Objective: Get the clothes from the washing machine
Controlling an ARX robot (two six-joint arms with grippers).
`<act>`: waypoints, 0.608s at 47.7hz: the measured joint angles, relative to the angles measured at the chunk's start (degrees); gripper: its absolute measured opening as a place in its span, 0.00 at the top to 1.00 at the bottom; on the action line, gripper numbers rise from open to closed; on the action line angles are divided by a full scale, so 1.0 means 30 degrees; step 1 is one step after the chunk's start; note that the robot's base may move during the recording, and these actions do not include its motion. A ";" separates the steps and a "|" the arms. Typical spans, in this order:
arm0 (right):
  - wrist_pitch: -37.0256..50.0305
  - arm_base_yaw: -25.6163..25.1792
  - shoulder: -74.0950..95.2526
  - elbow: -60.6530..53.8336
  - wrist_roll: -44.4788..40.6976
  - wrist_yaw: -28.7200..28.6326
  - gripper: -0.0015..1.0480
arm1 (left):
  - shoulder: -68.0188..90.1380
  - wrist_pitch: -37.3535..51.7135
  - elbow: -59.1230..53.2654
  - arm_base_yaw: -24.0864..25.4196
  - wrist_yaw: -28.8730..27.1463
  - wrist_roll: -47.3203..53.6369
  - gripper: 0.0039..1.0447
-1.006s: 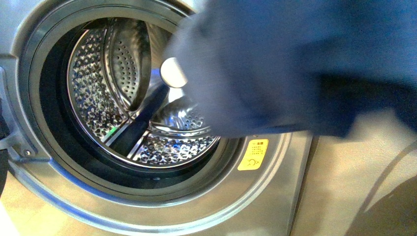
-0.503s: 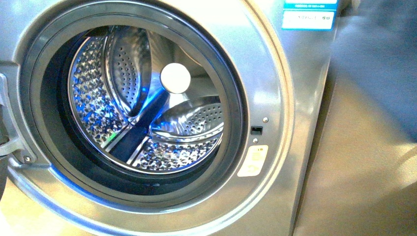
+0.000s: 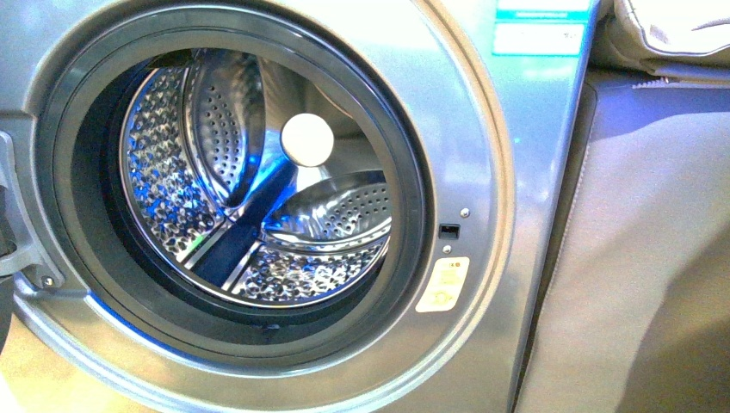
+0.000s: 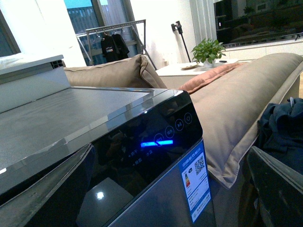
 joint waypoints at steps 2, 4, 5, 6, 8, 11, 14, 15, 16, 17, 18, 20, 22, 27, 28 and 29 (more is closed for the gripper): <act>-0.0474 0.0007 0.0401 -0.0277 -0.0976 0.0510 0.93 | 0.0000 0.0000 0.0000 0.0000 0.0000 0.0000 0.06; -0.0510 0.0007 0.0823 -0.0583 -0.1588 0.1027 0.93 | 0.0000 0.0000 0.0000 0.0000 0.0000 0.0000 0.06; -0.0503 0.0007 0.1086 -0.0729 -0.1967 0.1319 0.93 | 0.0000 0.0000 0.0000 0.0000 0.0000 0.0000 0.06; -0.0495 0.0022 0.1370 -0.0867 -0.2259 0.1610 0.93 | 0.0000 0.0000 0.0000 0.0000 0.0000 0.0000 0.06; -0.0423 0.0036 0.1865 -0.1078 -0.2601 0.2062 0.93 | 0.0000 0.0000 0.0000 0.0000 0.0000 0.0000 0.06; -0.0109 0.0051 0.2856 -0.1428 -0.3162 0.2783 0.93 | -0.0007 0.0000 0.0000 0.0000 0.0000 0.0000 0.06; 0.0262 0.0044 0.4189 -0.1785 -0.3570 0.3534 0.93 | -0.0007 0.0000 0.0000 0.0000 0.0000 0.0000 0.06; 0.0335 0.0044 0.4415 -0.1843 -0.3636 0.3708 0.93 | -0.0007 0.0000 0.0000 0.0000 0.0007 0.0000 0.06; 0.0488 0.0029 0.4874 -0.1960 -0.3752 0.3869 0.93 | -0.0007 0.0000 0.0000 0.0000 0.0007 0.0000 0.06; 0.0612 0.0015 0.5340 -0.2047 -0.3847 0.4124 0.93 | -0.0007 0.0000 0.0000 0.0000 0.0007 0.0000 0.06; 0.0736 0.0007 0.5807 -0.2142 -0.3912 0.4313 0.93 | -0.0007 0.0000 0.0000 0.0000 0.0000 0.0000 0.06; 0.0918 0.0000 0.6492 -0.2266 -0.4080 0.4605 0.93 | -0.0007 0.0000 0.0000 0.0000 0.0007 0.0000 0.06; 0.1268 0.0000 0.7409 -0.2426 -0.4291 0.5034 0.93 | -0.0007 0.0000 0.0000 0.0000 0.0000 0.0000 0.06; 0.2237 0.0007 0.9792 -0.2732 -0.4626 0.5982 0.93 | -0.0007 0.0000 0.0000 0.0000 0.0000 0.0000 0.06; 0.2572 0.0029 1.0382 -0.2834 -0.4728 0.6244 0.91 | -0.0007 0.0000 0.0000 0.0000 0.0000 0.0000 0.06; 0.2732 0.0044 1.0761 -0.2878 -0.4736 0.6419 0.87 | -0.0007 0.0000 0.0000 0.0000 0.0000 0.0000 0.06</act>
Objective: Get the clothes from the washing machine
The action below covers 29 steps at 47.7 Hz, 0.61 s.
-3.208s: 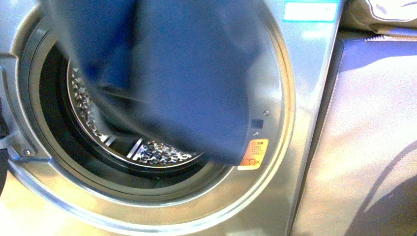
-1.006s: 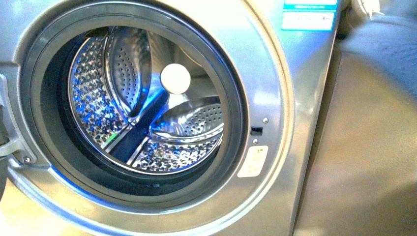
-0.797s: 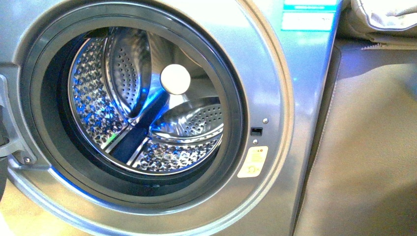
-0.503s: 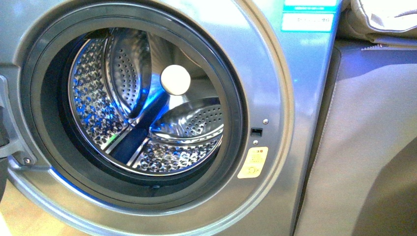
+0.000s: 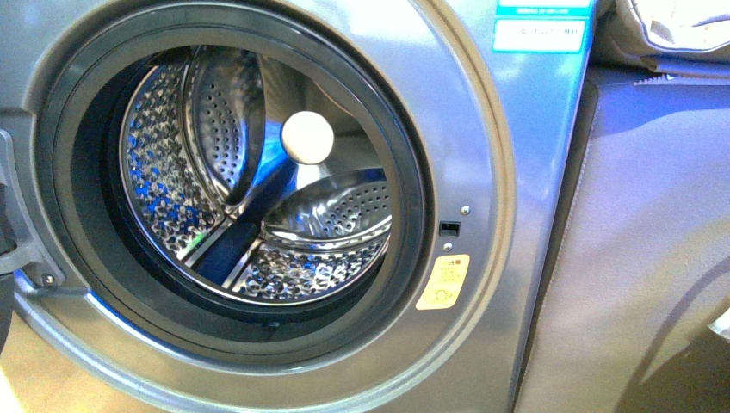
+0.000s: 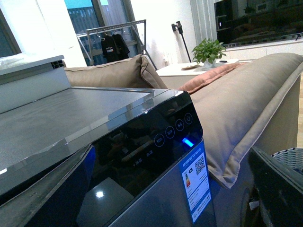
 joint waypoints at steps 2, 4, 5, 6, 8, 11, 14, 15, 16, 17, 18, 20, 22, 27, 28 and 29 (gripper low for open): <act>0.0189 0.0029 0.0539 -0.0022 0.0007 0.0270 0.82 | 0.0000 0.0000 0.0000 0.0000 0.0000 0.0000 0.06; 0.0510 0.0073 0.1144 -0.0080 0.0000 0.0627 0.75 | 0.0000 0.0000 0.0000 0.0000 0.0000 0.0000 0.06; 0.0627 0.0095 0.1399 -0.0109 0.0007 0.0729 0.72 | 0.0000 0.0000 0.0000 0.0000 0.0000 0.0000 0.06; 0.0707 0.0095 0.1617 -0.0138 0.0015 0.0816 0.68 | 0.0000 0.0000 0.0000 0.0000 0.0000 0.0000 0.06; 0.0823 0.0109 0.1880 -0.0182 0.0073 0.0925 0.63 | 0.0000 0.0000 0.0000 0.0000 0.0000 0.0000 0.06; 0.1078 0.0138 0.2208 -0.0350 0.0146 0.1056 0.51 | 0.0000 0.0000 0.0000 0.0000 0.0007 0.0000 0.06; 0.1224 0.0219 0.2229 -0.0532 0.0233 0.1137 0.36 | 0.0000 0.0000 0.0000 0.0000 0.0000 0.0000 0.06; 0.1341 0.0240 0.2178 -0.0627 0.0299 0.1137 0.31 | 0.0000 0.0000 0.0000 0.0000 0.0007 0.0000 0.06; 0.1362 0.0284 0.2069 -0.0721 0.0372 0.1093 0.26 | 0.0000 0.0000 0.0000 0.0000 0.0000 0.0000 0.06; 0.1362 0.0306 0.1945 -0.0801 0.0430 0.1042 0.23 | 0.0000 0.0000 0.0000 0.0000 0.0000 0.0000 0.06; 0.1370 0.0335 0.1770 -0.0896 0.0481 0.0998 0.20 | 0.0000 0.0000 0.0000 0.0000 0.0000 0.0000 0.06; 0.1443 0.0430 0.1151 -0.1129 0.0576 0.0823 0.11 | 0.0000 0.0000 0.0000 0.0000 0.0000 0.0000 0.06; 0.1443 0.0525 0.0277 -0.1268 0.0794 0.0554 0.05 | 0.0000 0.0000 0.0000 0.0000 0.0000 0.0000 0.06; 0.0984 0.0852 -0.2892 -0.1282 0.1479 -0.0080 0.07 | 0.0000 0.0000 0.0000 0.0000 0.0000 0.0000 0.06; 0.0852 0.0918 -0.3526 -0.1282 0.1661 -0.0240 0.07 | 0.0000 0.0000 0.0000 0.0000 0.0000 0.0000 0.06; 0.0801 0.0962 -0.3942 -0.1282 0.1770 -0.0350 0.07 | 0.0000 0.0000 0.0000 0.0000 0.0000 0.0000 0.06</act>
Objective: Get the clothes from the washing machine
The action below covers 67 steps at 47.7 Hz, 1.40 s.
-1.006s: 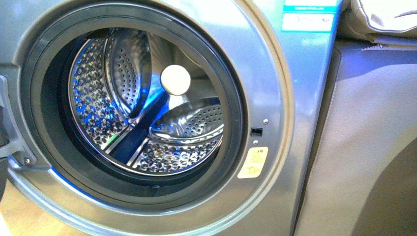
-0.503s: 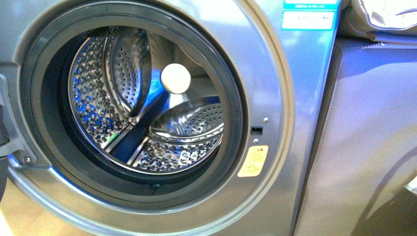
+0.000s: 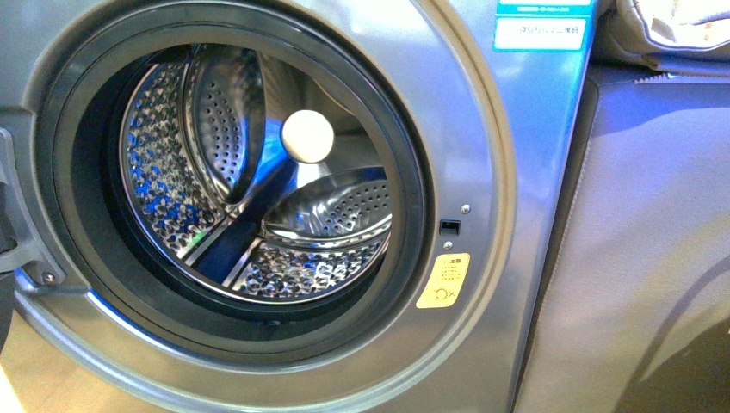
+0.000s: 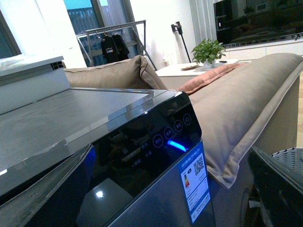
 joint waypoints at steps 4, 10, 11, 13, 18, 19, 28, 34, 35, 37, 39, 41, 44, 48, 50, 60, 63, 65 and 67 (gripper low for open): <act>-0.0328 0.0262 -0.2594 0.0000 0.0911 -0.0911 0.07 | 0.0000 0.0000 0.0000 0.0000 0.0000 0.0000 0.06; 0.0058 0.0663 -0.5093 0.0000 0.1705 -0.1588 0.07 | 0.0000 0.0000 0.0000 0.0000 0.0000 0.0000 0.06; 0.0262 0.0765 -0.5544 0.0000 0.1960 -0.1749 0.07 | 0.0000 0.0000 0.0000 0.0000 0.0000 0.0000 0.06; 0.0546 0.0947 -0.6229 0.0000 0.2200 -0.1880 0.07 | 0.0000 0.0000 0.0000 0.0000 0.0000 0.0000 0.06; 0.1647 0.1785 -0.8451 -0.0058 0.3162 -0.2127 0.07 | 0.0000 0.0000 0.0000 0.0000 0.0000 0.0000 0.06; 0.1727 0.1872 -0.8670 -0.0087 0.3257 -0.2135 0.07 | 0.0000 0.0000 0.0000 0.0000 0.0000 0.0000 0.06; 0.3490 0.4524 -1.2684 -0.1953 0.4408 -0.1727 0.07 | 0.0000 0.0000 0.0000 0.0000 0.0000 0.0000 0.06; 0.4182 0.6098 -1.4498 -0.3249 0.4415 -0.0918 0.07 | 0.0000 0.0000 0.0000 0.0000 0.0000 0.0000 0.06; 0.4211 0.6309 -1.4790 -0.3446 0.4393 -0.0721 0.07 | 0.0000 0.0000 0.0000 0.0000 0.0000 0.0000 0.06; 0.4335 0.6732 -1.5409 -0.3861 0.4342 -0.0350 0.07 | 0.0000 0.0000 0.0000 0.0000 0.0000 0.0000 0.06; 0.4393 0.7133 -1.6028 -0.4277 0.4197 0.0066 0.07 | 0.0000 0.0000 0.0000 0.0000 0.0000 0.0000 0.06; 0.4459 0.7628 -1.6684 -0.4758 0.3716 0.0707 0.07 | 0.0000 0.0000 0.0000 0.0000 0.0000 0.0000 0.06; 0.4685 0.8342 -1.7690 -0.5574 0.3016 0.1756 0.07 | 0.0000 0.0000 0.0000 0.0000 0.0000 0.0000 0.06; 0.4787 0.9362 -1.8957 -0.6696 0.1996 0.3271 0.07 | 0.0000 0.0000 0.0000 0.0000 0.0000 0.0000 0.06; 0.4269 1.0411 -1.9992 -0.7431 0.0801 0.5020 0.09 | 0.0000 0.0000 0.0000 0.0000 0.0007 0.0000 0.06; -0.5093 1.2116 -2.4268 -0.9202 -0.2295 0.9413 0.50 | 0.0000 0.0000 0.0007 0.0000 0.0000 0.0000 0.06; -0.5107 1.2131 -2.4706 -0.9690 -0.2455 0.9398 0.64 | 0.0000 0.0000 0.0007 0.0000 0.0007 0.0000 0.06; -0.5107 1.2138 -2.5041 -0.9872 -0.2514 0.9398 0.72 | 0.0000 0.0000 0.0007 0.0000 0.0007 0.0000 0.06; -0.5107 1.2152 -2.5303 -1.0018 -0.2543 0.9406 0.79 | 0.0000 0.0000 0.0007 0.0000 0.0000 0.0000 0.06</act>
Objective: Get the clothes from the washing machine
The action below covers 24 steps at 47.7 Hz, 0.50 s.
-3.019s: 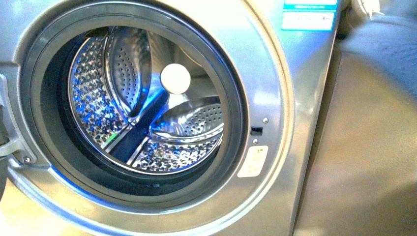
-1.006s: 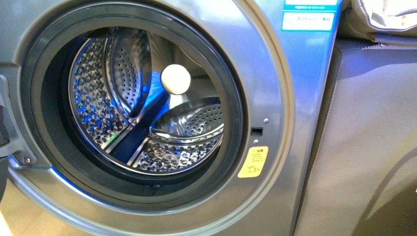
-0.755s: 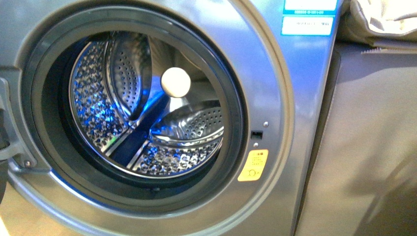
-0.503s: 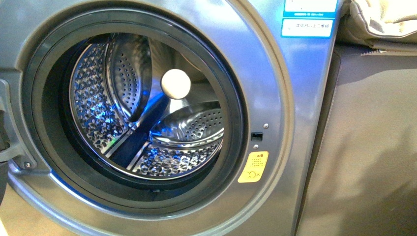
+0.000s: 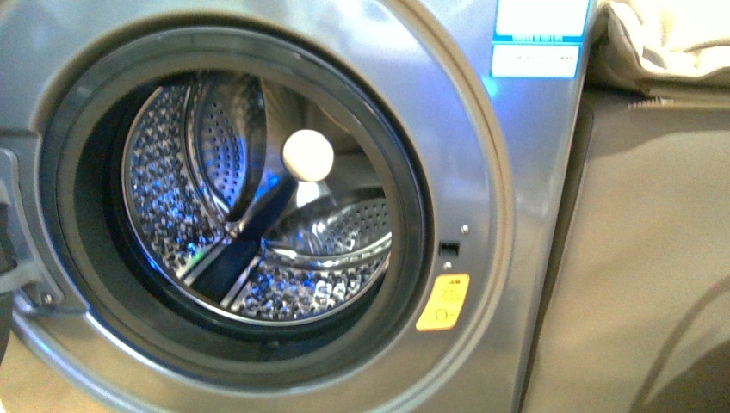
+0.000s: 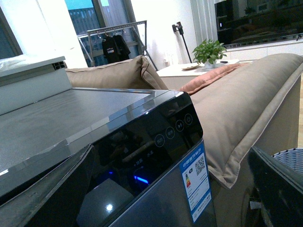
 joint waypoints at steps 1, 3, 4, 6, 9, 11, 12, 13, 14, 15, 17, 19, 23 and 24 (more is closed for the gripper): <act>0.0000 0.0000 -0.0124 -0.0087 -0.0029 0.0000 0.82 | 0.0000 0.0000 0.0000 0.0000 0.0000 0.0000 0.06; -0.0022 -0.0007 -0.0379 -0.0321 -0.0044 0.0000 0.91 | -0.0007 0.0000 0.0007 0.0000 0.0007 0.0000 0.06; -0.0044 -0.0007 -0.0474 -0.0423 -0.0051 0.0000 0.94 | -0.0007 0.0000 0.0007 0.0000 0.0007 0.0000 0.06; -0.0102 0.0000 -0.0699 -0.0641 -0.0124 0.0000 0.98 | -0.0007 0.0000 0.0007 0.0000 0.0007 0.0000 0.06; -0.0189 0.0000 -0.0984 -0.0903 -0.0109 0.0000 0.98 | -0.0007 0.0000 0.0007 0.0000 0.0000 0.0000 0.06; -0.0255 0.0000 -0.1188 -0.1035 -0.0109 0.0000 0.98 | -0.0007 0.0000 0.0007 0.0000 0.0007 0.0000 0.06; -0.0291 0.0000 -0.1275 -0.1086 -0.0109 0.0000 0.98 | -0.0007 0.0000 0.0015 0.0000 0.0000 0.0000 0.06; -0.0335 -0.0007 -0.1370 -0.1129 -0.0109 0.0000 0.98 | -0.0007 0.0000 0.0015 0.0000 0.0000 0.0000 0.06; -0.0364 0.0000 -0.1464 -0.1166 -0.0109 -0.0007 0.98 | -0.0007 0.0000 0.0015 0.0000 0.0000 0.0000 0.06; -0.0386 0.0000 -0.1559 -0.1209 -0.0109 0.0000 0.98 | -0.0007 0.0000 0.0015 0.0000 0.0000 0.0000 0.06; -0.0474 0.0000 -0.1792 -0.1304 -0.0109 0.0000 0.98 | -0.0007 0.0000 0.0015 0.0000 0.0007 0.0000 0.06; -0.0532 0.0000 -0.1923 -0.1377 -0.0109 0.0000 0.98 | -0.0007 0.0000 0.0015 0.0000 0.0007 0.0000 0.06; -0.0772 0.0000 -0.2368 -0.1639 -0.0109 0.0000 0.98 | -0.0007 0.0000 0.0015 0.0000 0.0000 0.0000 0.06; -0.0831 0.0000 -0.2441 -0.1661 -0.0109 0.0000 0.98 | -0.0007 0.0000 0.0015 0.0000 0.0007 0.0000 0.06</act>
